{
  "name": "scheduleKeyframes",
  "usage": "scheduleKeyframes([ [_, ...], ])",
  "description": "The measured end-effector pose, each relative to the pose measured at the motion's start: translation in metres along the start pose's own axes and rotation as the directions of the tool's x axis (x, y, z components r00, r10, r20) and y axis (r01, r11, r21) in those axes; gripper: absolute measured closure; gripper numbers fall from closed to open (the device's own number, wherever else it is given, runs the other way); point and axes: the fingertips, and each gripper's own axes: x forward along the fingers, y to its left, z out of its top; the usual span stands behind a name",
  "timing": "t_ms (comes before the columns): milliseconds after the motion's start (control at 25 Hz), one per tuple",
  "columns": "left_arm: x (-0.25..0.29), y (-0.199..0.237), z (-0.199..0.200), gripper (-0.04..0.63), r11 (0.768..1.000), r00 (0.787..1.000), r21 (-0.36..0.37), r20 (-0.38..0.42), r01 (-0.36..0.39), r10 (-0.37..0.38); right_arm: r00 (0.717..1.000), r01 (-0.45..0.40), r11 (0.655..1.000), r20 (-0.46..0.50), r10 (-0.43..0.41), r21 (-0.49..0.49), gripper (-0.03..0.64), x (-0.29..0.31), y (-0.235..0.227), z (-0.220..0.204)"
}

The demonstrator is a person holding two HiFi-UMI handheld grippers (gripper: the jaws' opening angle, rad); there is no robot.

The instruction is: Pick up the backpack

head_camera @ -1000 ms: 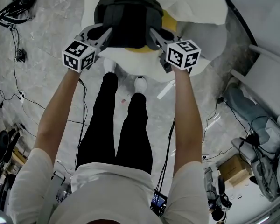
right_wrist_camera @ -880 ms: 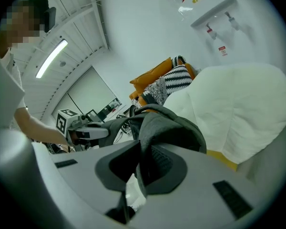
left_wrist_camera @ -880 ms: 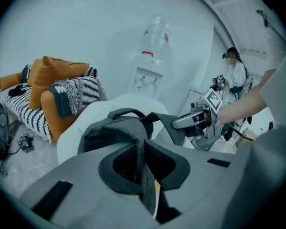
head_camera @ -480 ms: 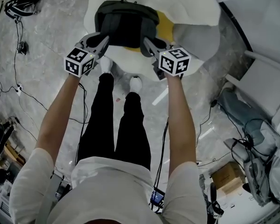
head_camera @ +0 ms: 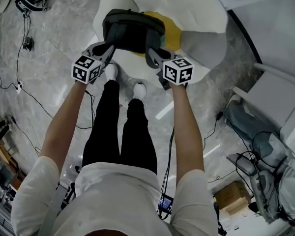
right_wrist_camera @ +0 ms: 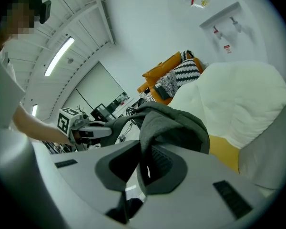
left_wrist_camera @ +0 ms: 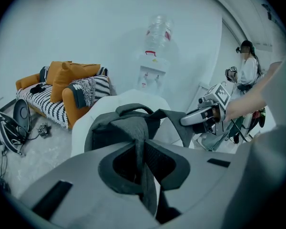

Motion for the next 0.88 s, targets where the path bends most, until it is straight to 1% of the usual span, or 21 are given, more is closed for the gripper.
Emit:
scheduleKeyframes([
  [200,-0.011,-0.003,-0.003,0.565,1.0,1.0,-0.007,-0.001,0.002,-0.002,1.0,0.012,1.0,-0.006,-0.012,-0.003,0.578,-0.002,0.01,-0.002],
  [480,-0.013,-0.009,-0.009,0.565,0.999,0.999,-0.027,-0.007,0.032,-0.032,0.999,0.049,0.999,-0.004,-0.049,0.021,0.578,-0.006,0.014,-0.009],
  [640,-0.019,-0.01,-0.01,0.565,0.998,0.998,-0.016,-0.019,0.053,-0.054,0.997,0.081,0.996,0.008,-0.081,0.031,0.578,-0.008,0.02,-0.01],
  [760,-0.025,-0.009,-0.005,0.565,0.998,0.997,0.005,-0.024,0.069,-0.069,0.994,0.1,0.994,0.033,-0.102,0.036,0.577,-0.011,0.023,0.0],
  [880,-0.032,-0.009,-0.001,0.565,0.997,0.996,0.015,-0.029,0.08,-0.079,0.993,0.111,0.993,0.036,-0.112,0.032,0.577,-0.013,0.03,0.006],
])
